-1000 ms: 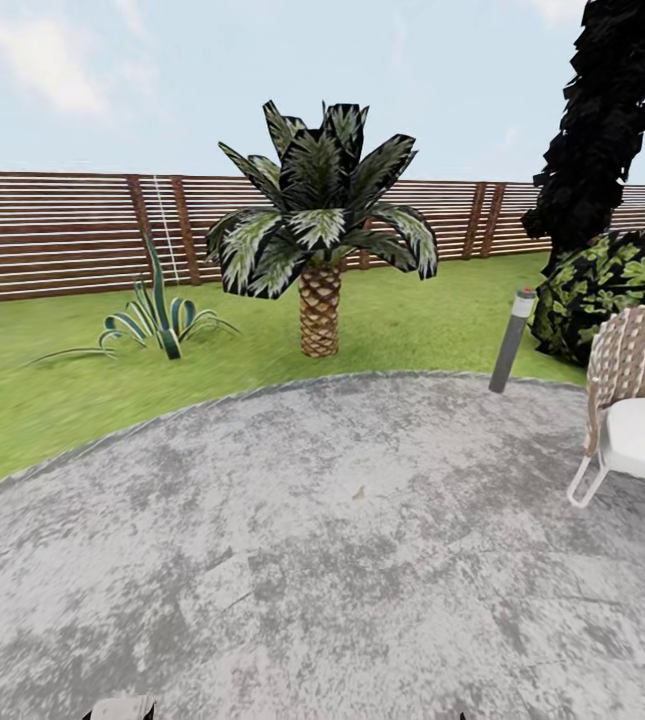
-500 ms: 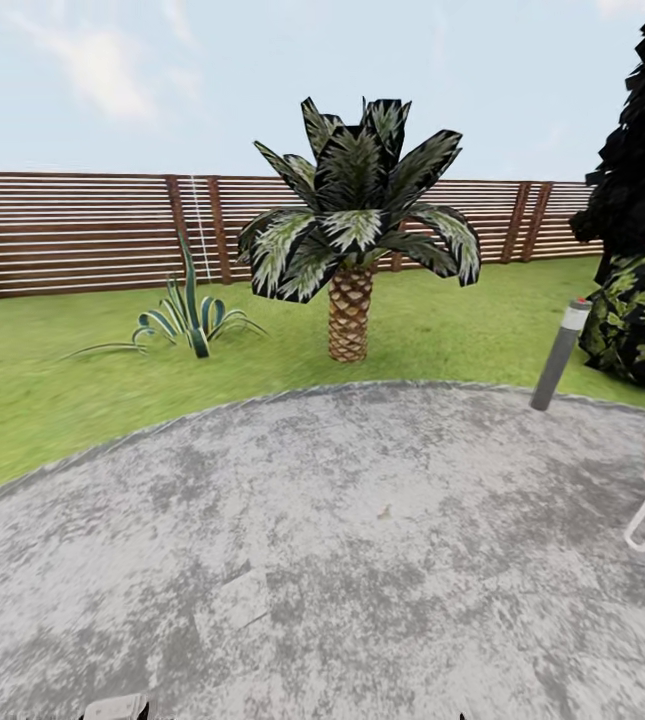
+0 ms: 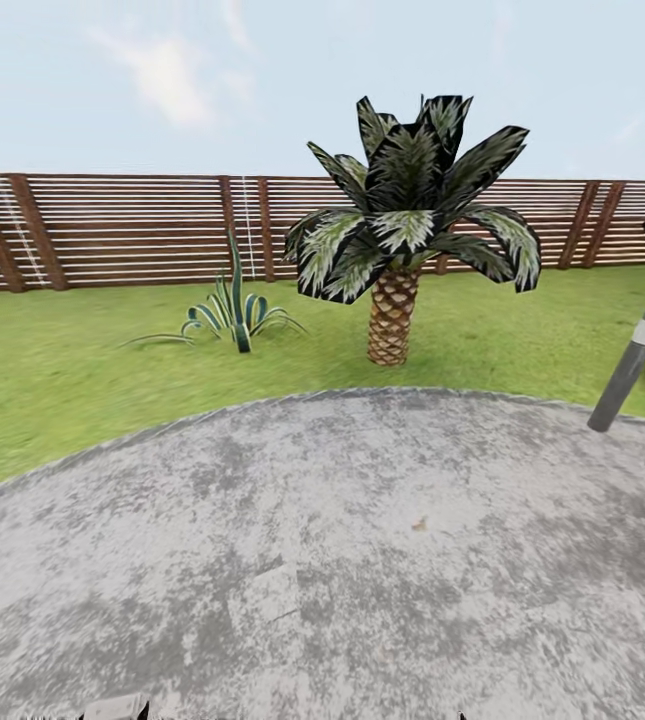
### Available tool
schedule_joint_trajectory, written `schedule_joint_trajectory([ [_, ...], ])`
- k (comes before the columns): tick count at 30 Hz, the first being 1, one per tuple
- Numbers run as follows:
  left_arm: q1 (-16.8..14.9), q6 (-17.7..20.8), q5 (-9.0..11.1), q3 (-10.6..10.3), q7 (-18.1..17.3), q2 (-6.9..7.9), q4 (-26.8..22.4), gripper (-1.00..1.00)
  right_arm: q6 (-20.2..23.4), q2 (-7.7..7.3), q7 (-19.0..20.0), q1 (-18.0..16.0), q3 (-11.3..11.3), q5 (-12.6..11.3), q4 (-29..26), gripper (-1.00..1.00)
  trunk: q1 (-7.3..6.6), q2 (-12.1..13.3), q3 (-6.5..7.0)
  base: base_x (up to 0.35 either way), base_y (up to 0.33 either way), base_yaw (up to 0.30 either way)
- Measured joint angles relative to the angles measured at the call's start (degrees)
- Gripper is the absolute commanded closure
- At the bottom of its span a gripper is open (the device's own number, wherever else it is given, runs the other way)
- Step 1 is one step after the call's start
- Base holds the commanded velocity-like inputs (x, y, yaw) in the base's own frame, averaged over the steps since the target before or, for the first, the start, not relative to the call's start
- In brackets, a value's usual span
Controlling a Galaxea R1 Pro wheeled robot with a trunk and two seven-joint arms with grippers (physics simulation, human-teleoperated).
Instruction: In the garden, pick up the pesticide atomizer on the floor and spray pesticide onto both trees until each tree trunk is fully covered.
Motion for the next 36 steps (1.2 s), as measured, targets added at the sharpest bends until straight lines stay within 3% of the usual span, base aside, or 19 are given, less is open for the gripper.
schedule_joint_trajectory([
  [22, 0.0, 0.3, 0.0, 0.0, 0.1, -0.09, 0.0, -1.0, 0.0, 0.06, 0.0, 0.0, 0.0, 0.0, 0.0, -1.0, -0.02, 0.0, 0.0, 0.261, -0.185, 0.28],
  [36, 0.0, 0.2, 0.0, 0.1, 0.1, -0.09, 0.0, -1.0, 0.0, 0.09, 0.0, 0.0, 0.0, 0.0, 0.0, -1.0, 0.01, 0.0, 0.0, 0.037, -0.274, 0.279],
])
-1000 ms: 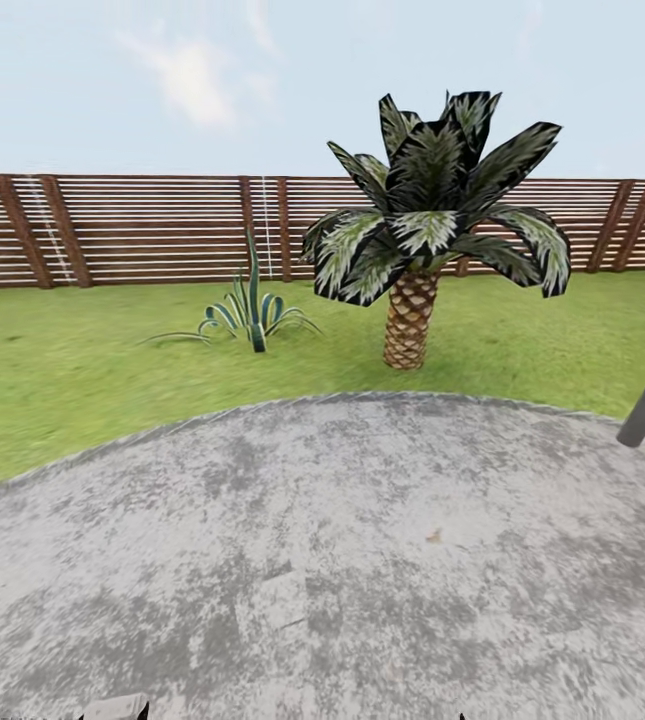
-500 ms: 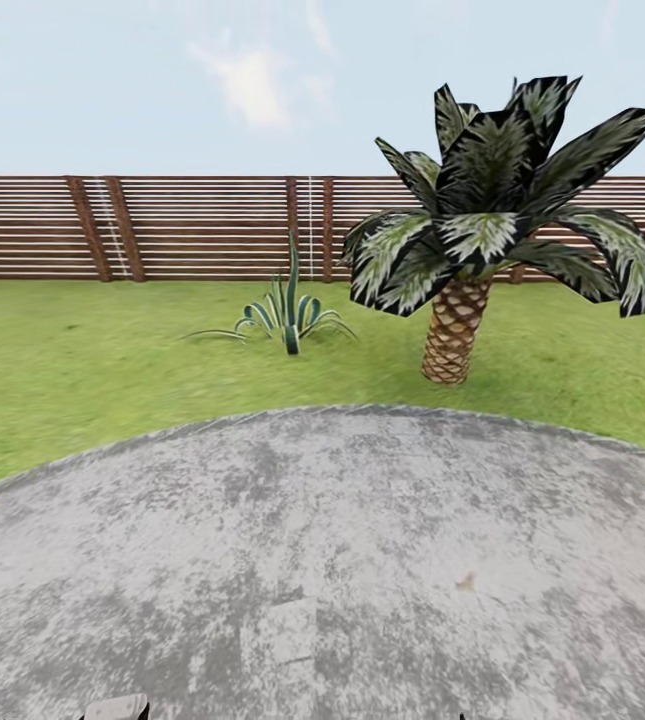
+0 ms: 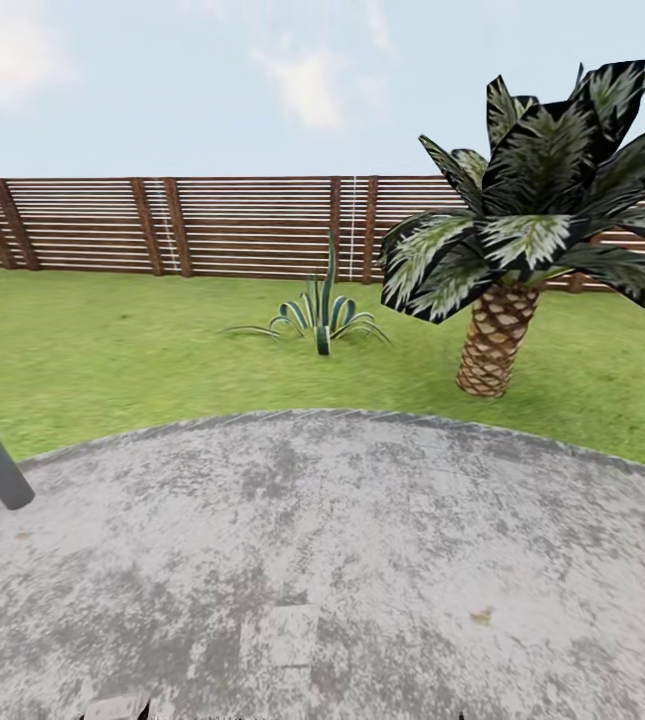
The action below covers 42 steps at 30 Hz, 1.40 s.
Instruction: In the garden, pick up the pesticide atomizer on the floor and spray pesticide onto both trees until each tree trunk is fully covered.
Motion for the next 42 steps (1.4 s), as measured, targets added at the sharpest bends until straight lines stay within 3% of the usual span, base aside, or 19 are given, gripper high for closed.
schedule_joint_trajectory([
  [13, 0.0, 0.0, 0.0, 0.0, 0.0, 0.04, 0.0, -1.0, 0.0, 0.0, 0.0, 0.0, 0.0, 0.0, 0.0, -1.0, -0.02, 0.0, 0.0, 0.121, -0.261, 0.279],
  [42, 0.0, -0.1, 0.0, 0.0, 0.0, 0.04, 0.0, -1.0, 0.0, 0.0, 0.0, 0.0, 0.0, 0.0, 0.0, -1.0, 0.0, 0.0, 0.0, 0.016, -0.008, 0.279],
])
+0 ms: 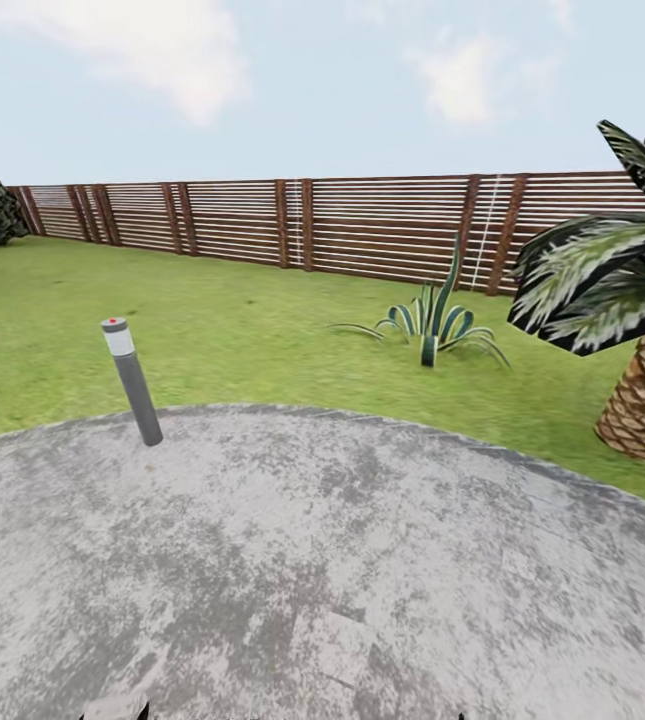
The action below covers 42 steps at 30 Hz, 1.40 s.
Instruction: In the garden, pick up the pesticide atomizer on the floor and spray pesticide onto both trees until each tree trunk is fully covered.
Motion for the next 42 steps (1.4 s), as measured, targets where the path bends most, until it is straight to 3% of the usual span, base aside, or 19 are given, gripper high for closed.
schedule_joint_trajectory([
  [21, 0.0, 0.0, 0.0, 0.0, 0.0, -0.04, 0.0, -1.0, 0.0, 0.06, 0.0, 0.0, 0.0, 0.0, 0.0, -1.0, 0.0, 0.0, 0.0, 0.005, 0.0, 0.279],
  [42, 0.0, 0.0, 0.0, 0.0, 0.0, -0.01, 0.0, -1.0, 0.0, 0.09, 0.0, 0.0, 0.0, 0.0, 0.0, -1.0, -0.02, 0.0, 0.0, 0.204, -0.16, 0.28],
])
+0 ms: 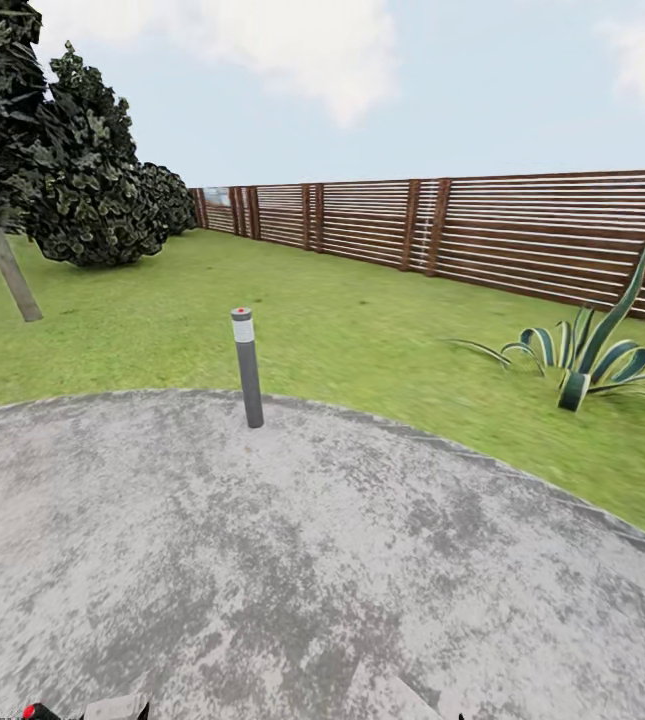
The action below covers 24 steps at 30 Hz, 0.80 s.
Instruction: In the garden, pick up the pesticide atomizer on the floor and spray pesticide onto both trees until each tree trunk is fully covered.
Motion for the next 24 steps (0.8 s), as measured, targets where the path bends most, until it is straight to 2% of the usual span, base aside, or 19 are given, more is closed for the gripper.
schedule_joint_trajectory([
  [24, 0.0, 0.0, 0.0, 0.0, 0.0, -0.02, 0.0, -1.0, 0.0, 0.0, 0.0, 0.0, 0.0, 0.0, 0.0, -1.0, 0.01, 0.0, 0.0, 0.098, -0.007, 0.279],
])
